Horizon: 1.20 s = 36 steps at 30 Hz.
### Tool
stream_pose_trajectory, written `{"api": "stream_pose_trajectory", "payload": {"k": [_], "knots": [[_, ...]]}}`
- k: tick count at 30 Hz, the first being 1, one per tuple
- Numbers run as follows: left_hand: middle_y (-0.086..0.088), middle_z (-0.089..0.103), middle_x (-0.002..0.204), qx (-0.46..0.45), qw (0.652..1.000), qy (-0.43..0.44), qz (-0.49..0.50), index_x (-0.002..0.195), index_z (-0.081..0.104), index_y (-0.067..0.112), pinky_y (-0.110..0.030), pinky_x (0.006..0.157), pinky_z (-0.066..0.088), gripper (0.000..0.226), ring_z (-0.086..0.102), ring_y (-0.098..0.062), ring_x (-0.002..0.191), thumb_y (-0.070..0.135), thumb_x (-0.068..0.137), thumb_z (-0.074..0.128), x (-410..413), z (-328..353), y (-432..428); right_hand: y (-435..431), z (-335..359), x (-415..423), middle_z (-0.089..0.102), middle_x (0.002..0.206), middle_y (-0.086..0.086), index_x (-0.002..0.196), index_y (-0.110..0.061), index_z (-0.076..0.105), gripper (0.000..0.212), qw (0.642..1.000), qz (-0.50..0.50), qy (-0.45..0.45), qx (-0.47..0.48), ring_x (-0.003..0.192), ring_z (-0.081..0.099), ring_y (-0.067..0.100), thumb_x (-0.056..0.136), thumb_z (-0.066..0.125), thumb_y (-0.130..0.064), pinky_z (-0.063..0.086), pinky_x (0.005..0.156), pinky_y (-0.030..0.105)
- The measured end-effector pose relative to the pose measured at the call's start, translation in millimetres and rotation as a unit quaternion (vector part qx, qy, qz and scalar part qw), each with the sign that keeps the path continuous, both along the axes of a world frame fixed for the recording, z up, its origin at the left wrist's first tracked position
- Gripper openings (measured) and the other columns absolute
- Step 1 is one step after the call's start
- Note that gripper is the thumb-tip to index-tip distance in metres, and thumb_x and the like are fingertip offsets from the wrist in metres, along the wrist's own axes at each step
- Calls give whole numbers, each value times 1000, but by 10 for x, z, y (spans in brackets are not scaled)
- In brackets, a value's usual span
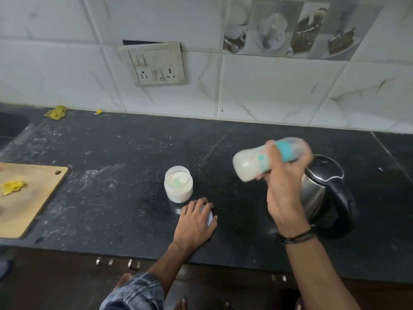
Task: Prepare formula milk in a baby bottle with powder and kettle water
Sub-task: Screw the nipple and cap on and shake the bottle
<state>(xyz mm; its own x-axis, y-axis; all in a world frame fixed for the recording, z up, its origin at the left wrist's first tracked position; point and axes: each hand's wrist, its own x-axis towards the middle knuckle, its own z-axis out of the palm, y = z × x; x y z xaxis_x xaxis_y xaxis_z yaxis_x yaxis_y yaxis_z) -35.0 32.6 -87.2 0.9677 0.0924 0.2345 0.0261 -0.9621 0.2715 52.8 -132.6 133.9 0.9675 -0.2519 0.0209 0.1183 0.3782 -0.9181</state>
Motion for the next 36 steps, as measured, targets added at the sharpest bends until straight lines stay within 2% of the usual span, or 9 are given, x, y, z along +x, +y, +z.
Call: {"api": "stream_pose_trajectory", "payload": {"k": [3,7,11,17,21,26,29,33,36], "knots": [[5,59,133,-2,1000,-6,5,125,63,27,-38,98,50,42,57,-19,117,54,98,47,13,20,3,-77,4,-12,73,95,-18,126,-35,43,59,999,-15,-20,25,84,74,9,81,81,-39,52,49,29],[4,60,131,2,1000,-7,3,123,64,26,-38,96,50,40,58,-20,115,52,97,51,-5,26,-12,-91,73,20,68,109,-4,126,-34,41,59,1000,-17,-14,22,86,74,13,83,80,-38,51,50,30],[4,62,129,-1,1000,-22,9,120,65,26,-38,93,52,38,60,-20,112,52,95,53,6,22,-8,-93,96,0,71,100,-14,123,-35,44,49,999,-28,-29,28,85,73,11,87,78,-31,51,50,31],[4,61,130,0,1000,-19,7,122,65,25,-38,94,51,40,58,-20,114,52,96,51,-5,0,4,-1,55,-44,70,98,-13,136,-24,40,56,999,-25,-6,27,84,72,11,92,74,-25,49,49,30],[4,60,131,-2,1000,-13,7,123,65,25,-38,95,51,41,58,-20,115,53,96,50,18,27,-27,-13,109,-38,69,111,-10,139,-24,37,69,992,-100,-33,74,89,75,11,85,78,-37,56,56,33],[4,60,133,-8,1000,-9,6,124,64,26,-38,97,50,42,57,-20,117,54,97,49,3,14,3,-6,40,-87,71,104,-14,137,-26,40,67,998,-45,-37,19,87,74,10,84,80,-32,54,51,30],[4,58,136,-6,1000,1,2,126,62,27,-38,98,49,43,56,-19,119,55,97,48,17,17,-5,-23,71,-41,66,121,-2,139,-27,36,69,994,-88,-27,57,94,75,12,86,80,-34,57,58,31],[3,58,136,-9,1000,1,-2,127,62,26,-39,97,50,43,56,-20,119,55,97,47,-5,17,16,16,12,-64,73,99,-16,133,-26,42,57,999,-34,-12,10,85,73,7,88,77,-24,53,51,29],[4,58,135,-8,1000,-2,2,125,62,26,-39,96,51,43,57,-20,118,54,97,48,14,22,-4,-52,77,-13,65,120,-7,134,-28,40,60,989,-113,-27,89,96,74,8,88,77,-32,60,65,33]]}}
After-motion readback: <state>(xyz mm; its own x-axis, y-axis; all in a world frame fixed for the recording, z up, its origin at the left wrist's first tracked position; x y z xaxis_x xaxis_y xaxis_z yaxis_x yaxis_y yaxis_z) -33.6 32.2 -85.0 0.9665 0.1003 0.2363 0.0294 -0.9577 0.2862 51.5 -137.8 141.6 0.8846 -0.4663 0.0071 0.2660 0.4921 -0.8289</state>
